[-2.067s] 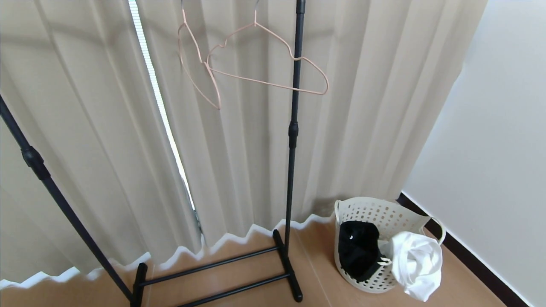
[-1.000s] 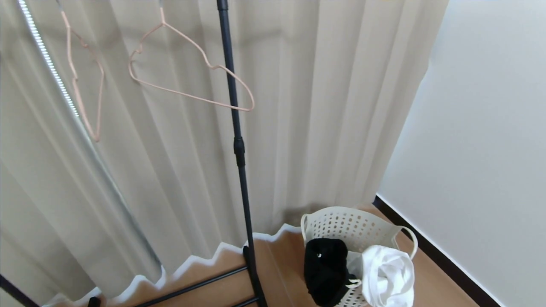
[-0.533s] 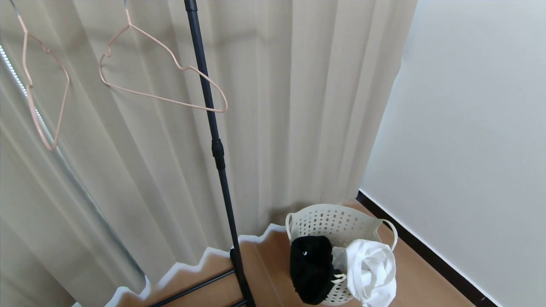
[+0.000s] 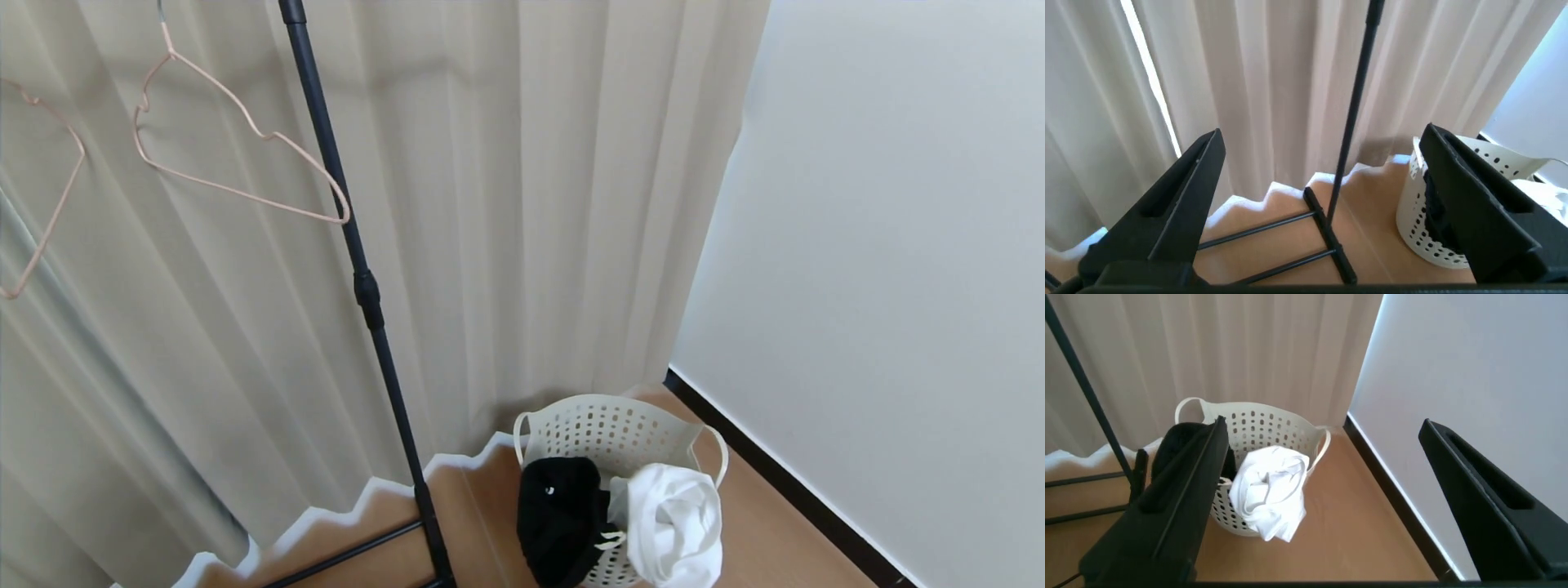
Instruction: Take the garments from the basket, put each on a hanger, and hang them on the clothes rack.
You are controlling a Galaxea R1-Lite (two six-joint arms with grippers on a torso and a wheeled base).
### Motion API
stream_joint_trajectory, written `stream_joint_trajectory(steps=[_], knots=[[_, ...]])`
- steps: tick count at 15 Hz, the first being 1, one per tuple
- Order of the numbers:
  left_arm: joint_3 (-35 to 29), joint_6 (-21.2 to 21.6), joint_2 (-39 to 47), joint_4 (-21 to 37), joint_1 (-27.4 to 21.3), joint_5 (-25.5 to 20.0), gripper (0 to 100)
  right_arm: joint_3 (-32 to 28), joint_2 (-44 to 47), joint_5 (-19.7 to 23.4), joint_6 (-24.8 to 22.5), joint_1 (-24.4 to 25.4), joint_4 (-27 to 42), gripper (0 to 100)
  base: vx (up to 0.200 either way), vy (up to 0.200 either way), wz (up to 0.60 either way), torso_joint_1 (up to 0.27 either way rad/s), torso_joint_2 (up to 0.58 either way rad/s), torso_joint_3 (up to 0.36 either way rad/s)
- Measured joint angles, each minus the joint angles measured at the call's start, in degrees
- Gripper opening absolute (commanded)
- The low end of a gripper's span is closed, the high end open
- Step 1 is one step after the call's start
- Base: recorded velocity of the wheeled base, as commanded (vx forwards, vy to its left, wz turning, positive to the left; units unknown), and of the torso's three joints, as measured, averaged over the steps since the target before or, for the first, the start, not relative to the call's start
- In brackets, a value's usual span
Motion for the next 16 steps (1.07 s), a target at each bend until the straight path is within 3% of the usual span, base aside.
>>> stream_joint_trajectory(steps=[8, 16], knots=[[0.0, 0.0, 0.0, 0.0, 0.0, 0.0, 100, 0.0, 0.0, 0.0, 0.0, 0.0, 0.0, 100, 0.000, 0.000, 0.00, 0.001, 0.00, -0.009], [0.0, -0.1, 0.0, 0.0, 0.0, 0.0, 100, 0.0, 0.0, 0.0, 0.1, 0.0, 0.0, 100, 0.000, 0.000, 0.00, 0.004, 0.00, -0.178]])
